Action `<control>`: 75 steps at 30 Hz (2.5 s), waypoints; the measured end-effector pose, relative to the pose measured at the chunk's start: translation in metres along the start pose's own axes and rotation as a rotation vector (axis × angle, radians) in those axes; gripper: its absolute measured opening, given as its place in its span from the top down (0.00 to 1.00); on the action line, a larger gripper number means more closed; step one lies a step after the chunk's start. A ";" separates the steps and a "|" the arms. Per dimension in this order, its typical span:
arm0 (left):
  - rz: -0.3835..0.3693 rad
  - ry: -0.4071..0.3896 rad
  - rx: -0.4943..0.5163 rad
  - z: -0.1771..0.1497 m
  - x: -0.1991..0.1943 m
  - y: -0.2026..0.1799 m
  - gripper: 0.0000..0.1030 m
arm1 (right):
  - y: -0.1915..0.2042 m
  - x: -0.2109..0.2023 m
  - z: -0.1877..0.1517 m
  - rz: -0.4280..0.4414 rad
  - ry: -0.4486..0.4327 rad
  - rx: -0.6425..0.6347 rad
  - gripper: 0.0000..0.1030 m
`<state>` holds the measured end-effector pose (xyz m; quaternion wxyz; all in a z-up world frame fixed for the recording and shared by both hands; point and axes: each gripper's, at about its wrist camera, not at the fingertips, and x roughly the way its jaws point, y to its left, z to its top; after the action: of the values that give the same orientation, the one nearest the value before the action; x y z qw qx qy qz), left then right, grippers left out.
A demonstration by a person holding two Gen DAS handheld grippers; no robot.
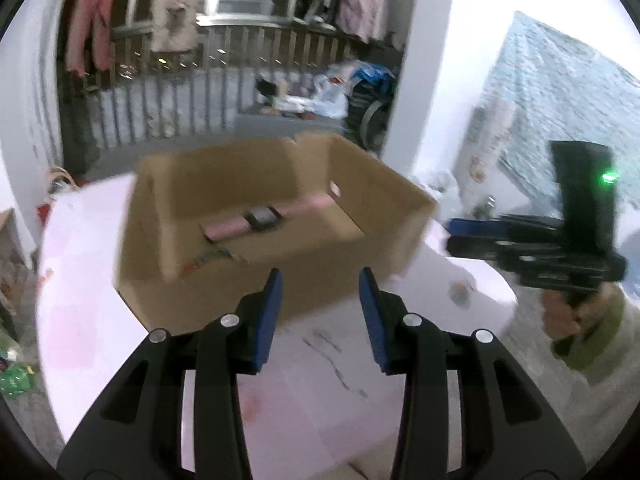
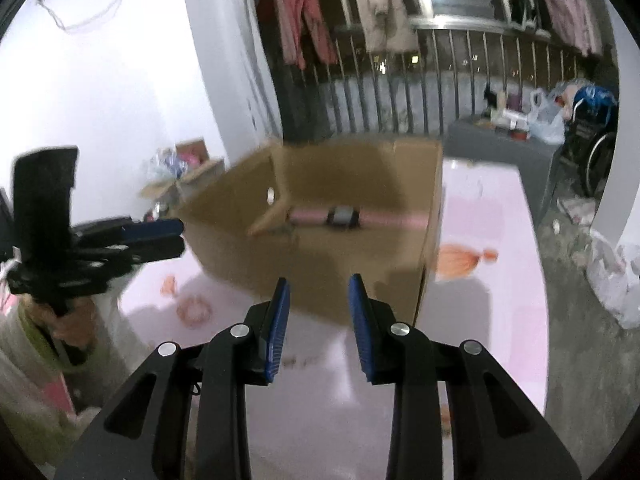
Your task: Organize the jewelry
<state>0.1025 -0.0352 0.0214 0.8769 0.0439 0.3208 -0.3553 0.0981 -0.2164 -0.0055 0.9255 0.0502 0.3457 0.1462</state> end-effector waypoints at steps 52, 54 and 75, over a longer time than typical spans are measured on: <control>0.053 0.218 0.110 -0.062 0.086 -0.024 0.94 | 0.014 0.078 -0.033 0.004 0.189 -0.128 0.63; 0.058 0.217 0.102 -0.062 0.085 -0.021 0.94 | 0.015 0.082 -0.034 -0.003 0.196 -0.149 0.63; 0.073 0.199 0.062 -0.062 0.085 -0.019 0.94 | 0.011 0.077 -0.035 0.018 0.188 -0.114 0.97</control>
<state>0.1035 -0.0813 -0.0753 0.8513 0.1177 0.3932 -0.3269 0.1278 -0.1827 -0.0781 0.8890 -0.0135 0.4217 0.1778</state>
